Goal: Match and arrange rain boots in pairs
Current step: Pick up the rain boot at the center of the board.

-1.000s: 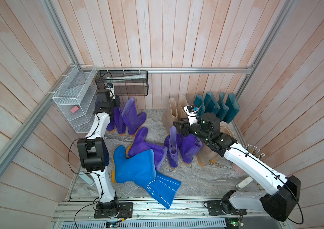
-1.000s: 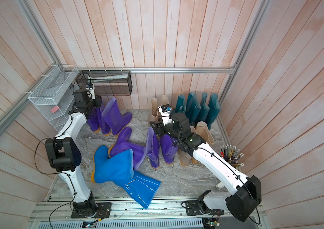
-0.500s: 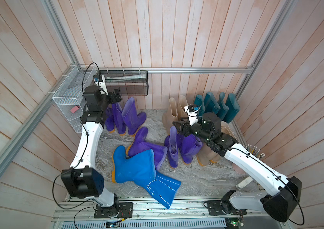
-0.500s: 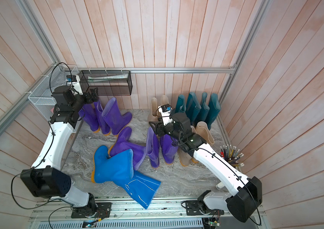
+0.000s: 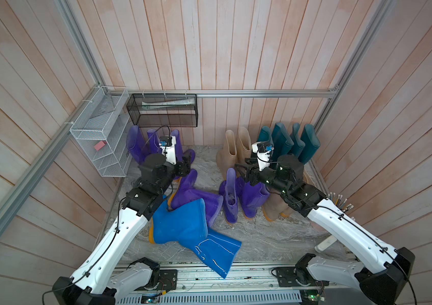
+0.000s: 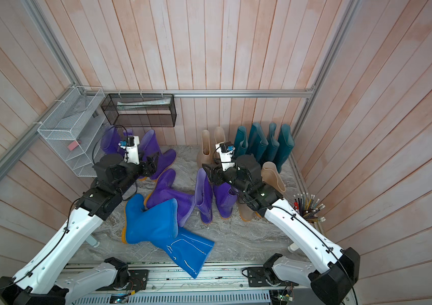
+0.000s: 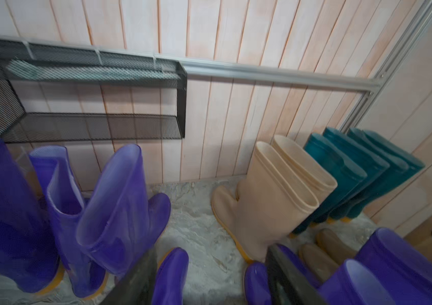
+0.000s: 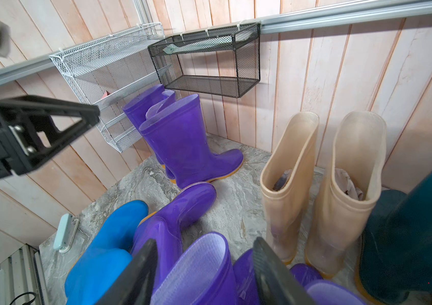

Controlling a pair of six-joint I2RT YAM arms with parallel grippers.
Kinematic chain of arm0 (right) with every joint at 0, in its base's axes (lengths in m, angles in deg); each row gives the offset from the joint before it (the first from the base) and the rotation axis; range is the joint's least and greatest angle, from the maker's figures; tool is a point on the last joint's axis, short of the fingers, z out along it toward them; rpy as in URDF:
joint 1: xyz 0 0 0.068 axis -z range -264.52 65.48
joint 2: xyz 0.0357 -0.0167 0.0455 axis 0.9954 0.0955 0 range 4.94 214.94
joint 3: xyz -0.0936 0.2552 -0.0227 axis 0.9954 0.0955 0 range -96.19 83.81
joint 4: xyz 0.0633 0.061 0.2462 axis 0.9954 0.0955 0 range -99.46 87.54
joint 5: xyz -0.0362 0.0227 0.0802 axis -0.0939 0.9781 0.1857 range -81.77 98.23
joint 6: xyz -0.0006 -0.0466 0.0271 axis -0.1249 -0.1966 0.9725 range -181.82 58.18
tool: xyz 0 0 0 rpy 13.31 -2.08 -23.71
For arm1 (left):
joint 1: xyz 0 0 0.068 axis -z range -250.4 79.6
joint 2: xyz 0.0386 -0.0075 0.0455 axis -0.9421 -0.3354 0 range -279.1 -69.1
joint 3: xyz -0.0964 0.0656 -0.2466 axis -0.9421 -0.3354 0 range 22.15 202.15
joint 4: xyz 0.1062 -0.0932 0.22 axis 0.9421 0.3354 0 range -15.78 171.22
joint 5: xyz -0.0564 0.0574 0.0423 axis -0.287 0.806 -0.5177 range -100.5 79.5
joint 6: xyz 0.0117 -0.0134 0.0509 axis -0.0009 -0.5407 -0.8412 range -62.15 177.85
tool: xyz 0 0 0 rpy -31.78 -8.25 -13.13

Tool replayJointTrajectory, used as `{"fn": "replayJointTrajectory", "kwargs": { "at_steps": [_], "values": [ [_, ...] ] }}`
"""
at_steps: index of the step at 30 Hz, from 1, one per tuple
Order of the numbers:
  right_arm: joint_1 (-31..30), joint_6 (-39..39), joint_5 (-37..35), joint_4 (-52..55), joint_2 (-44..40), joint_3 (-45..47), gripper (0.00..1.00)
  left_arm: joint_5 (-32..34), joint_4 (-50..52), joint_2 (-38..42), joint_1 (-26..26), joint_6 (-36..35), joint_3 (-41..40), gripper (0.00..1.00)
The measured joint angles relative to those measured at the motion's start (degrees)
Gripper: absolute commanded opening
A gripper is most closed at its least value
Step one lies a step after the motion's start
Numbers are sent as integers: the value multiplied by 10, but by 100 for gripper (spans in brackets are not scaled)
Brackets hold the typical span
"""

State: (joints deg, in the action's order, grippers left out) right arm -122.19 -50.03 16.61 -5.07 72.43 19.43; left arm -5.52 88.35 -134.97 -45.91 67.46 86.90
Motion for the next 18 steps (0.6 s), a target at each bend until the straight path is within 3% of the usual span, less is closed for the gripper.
{"fn": "replayJointTrajectory", "kwargs": {
  "at_steps": [6, 11, 18],
  "values": [
    [-5, 2, -15, 5, -13, 31, 63, -13, 21, -115, 60, 16, -20, 85],
    [-5, 0, -35, 11, -35, 34, 66, -38, 64, -118, 130, 5, -11, 89],
    [-5, -11, -53, 16, -36, 34, 67, -49, 108, -88, 169, 9, -17, 89]
  ]
}}
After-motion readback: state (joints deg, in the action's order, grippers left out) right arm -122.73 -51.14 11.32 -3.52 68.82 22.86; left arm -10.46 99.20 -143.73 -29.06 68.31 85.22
